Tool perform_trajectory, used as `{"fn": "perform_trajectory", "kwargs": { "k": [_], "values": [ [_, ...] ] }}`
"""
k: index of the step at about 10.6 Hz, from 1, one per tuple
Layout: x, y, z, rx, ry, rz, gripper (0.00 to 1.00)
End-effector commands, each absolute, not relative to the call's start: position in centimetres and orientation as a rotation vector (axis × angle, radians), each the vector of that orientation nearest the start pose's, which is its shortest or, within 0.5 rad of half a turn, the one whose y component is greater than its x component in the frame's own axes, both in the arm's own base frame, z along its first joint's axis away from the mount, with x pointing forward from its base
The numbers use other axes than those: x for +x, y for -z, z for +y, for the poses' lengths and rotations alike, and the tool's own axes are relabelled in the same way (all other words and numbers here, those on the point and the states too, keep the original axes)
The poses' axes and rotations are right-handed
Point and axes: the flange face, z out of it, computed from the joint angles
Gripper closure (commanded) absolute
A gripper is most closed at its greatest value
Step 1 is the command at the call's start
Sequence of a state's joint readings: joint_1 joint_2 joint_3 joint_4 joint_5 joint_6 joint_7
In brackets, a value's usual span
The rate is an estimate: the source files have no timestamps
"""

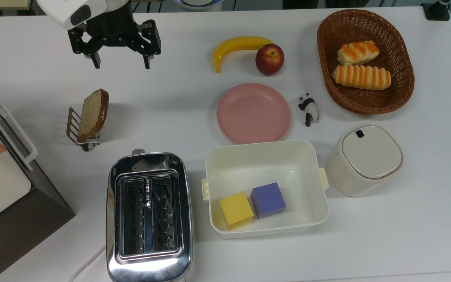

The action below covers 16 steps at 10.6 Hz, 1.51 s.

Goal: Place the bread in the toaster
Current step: 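Move the open gripper toward the bread slice in the metal rack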

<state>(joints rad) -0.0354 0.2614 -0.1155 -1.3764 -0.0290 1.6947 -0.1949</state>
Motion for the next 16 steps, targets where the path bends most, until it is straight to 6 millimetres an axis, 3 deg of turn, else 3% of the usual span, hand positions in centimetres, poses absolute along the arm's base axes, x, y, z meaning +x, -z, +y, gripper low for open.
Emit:
{"fn": "perform_trajectory", "kwargs": {
  "k": [1, 10, 14, 16],
  "values": [
    [62.9, -57.7, -8.3, -3.216, 0.048, -0.128, 0.00],
    [62.8, -57.7, -8.6, -3.218, 0.048, -0.104, 0.00],
    [62.4, -58.0, -10.9, -3.221, 0.053, -0.059, 0.00],
    [62.5, -57.1, -11.9, -3.237, 0.025, -0.041, 0.00]
  ]
}}
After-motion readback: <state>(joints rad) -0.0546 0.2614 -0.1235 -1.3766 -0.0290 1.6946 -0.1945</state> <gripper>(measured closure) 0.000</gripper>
